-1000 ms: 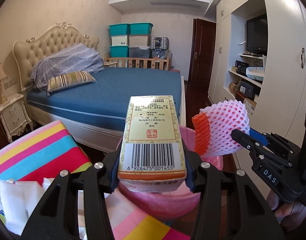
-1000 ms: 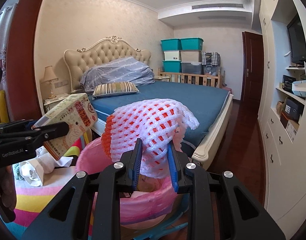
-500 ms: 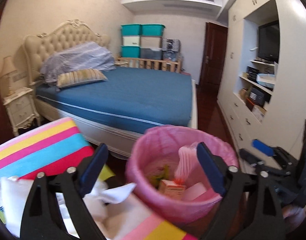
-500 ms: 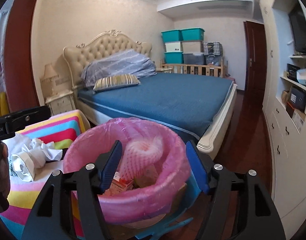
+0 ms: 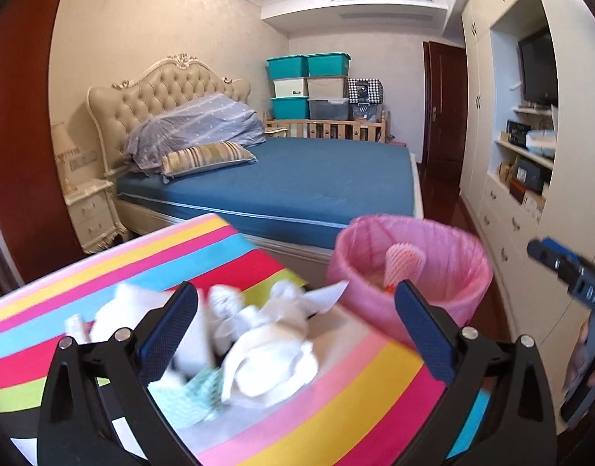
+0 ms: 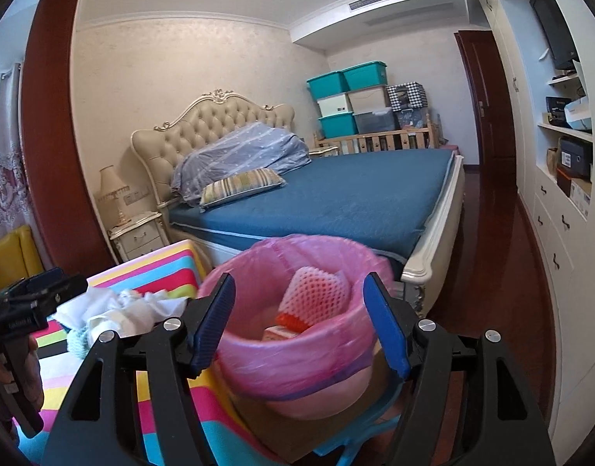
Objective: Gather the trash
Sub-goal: 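Move both open tools back over the table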
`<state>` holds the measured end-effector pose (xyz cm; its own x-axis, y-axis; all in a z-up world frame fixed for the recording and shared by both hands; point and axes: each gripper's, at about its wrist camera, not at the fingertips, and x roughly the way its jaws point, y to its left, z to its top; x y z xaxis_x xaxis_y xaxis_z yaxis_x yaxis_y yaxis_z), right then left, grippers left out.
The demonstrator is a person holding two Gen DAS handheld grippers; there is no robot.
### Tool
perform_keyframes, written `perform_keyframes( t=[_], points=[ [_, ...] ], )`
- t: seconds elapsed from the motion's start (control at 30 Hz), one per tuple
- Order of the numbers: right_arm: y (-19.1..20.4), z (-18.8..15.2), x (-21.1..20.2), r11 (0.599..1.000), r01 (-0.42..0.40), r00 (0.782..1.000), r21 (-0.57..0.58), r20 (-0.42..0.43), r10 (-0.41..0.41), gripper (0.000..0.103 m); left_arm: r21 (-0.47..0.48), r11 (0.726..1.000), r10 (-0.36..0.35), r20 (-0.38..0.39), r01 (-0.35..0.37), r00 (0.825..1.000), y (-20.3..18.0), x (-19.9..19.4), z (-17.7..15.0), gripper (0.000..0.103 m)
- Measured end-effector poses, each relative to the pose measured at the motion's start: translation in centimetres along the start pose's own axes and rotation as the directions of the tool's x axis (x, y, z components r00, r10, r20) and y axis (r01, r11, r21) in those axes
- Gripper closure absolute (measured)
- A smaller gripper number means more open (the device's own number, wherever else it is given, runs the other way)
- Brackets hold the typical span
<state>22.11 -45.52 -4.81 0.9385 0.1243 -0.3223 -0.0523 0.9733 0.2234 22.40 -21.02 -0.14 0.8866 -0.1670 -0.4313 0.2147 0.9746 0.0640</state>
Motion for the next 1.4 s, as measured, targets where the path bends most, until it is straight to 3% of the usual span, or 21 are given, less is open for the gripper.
perform_keyframes(
  t=[0.17,0.4,0.63,0.97,1.03,1.4],
  points=[
    [2.9,-0.6,-0.1,0.999,-0.035,0.999,-0.042,-0.031,0.034,0.037,0.011,0.999,0.049,-0.01,-0.049,0.999,2.4,-2.4,-2.4,0.005],
    [6.9,-1.9,1.5,0.993,-0.091,0.991,-0.076,-0.103,0.083,0.035,-0.068,0.986,0.146,-0.048,-0.149,0.988,7.7,-5.0,-5.6,0.005],
    [12.1,-3.2,3.2,0.976,-0.16,0.975,-0.147,-0.178,0.133,0.035,-0.07,0.973,0.217,-0.035,-0.219,0.976,9.9,-6.6,-6.2,0.005],
    [17.9,-4.4,5.9,0.957,-0.207,0.953,-0.203,-0.263,0.15,0.029,-0.119,0.957,0.257,-0.072,-0.264,0.964,13.2,-7.4,-8.2,0.005],
    [18.7,-4.5,6.5,0.957,-0.212,0.949,-0.199,-0.275,0.153,0.022,-0.14,0.951,0.267,-0.077,-0.276,0.961,14.2,-7.7,-8.4,0.005],
    [22.3,-4.5,10.0,0.971,-0.195,0.932,-0.135,-0.335,0.141,0.018,-0.18,0.93,0.319,-0.045,-0.321,0.947,15.6,-9.1,-9.5,0.005]
  ],
)
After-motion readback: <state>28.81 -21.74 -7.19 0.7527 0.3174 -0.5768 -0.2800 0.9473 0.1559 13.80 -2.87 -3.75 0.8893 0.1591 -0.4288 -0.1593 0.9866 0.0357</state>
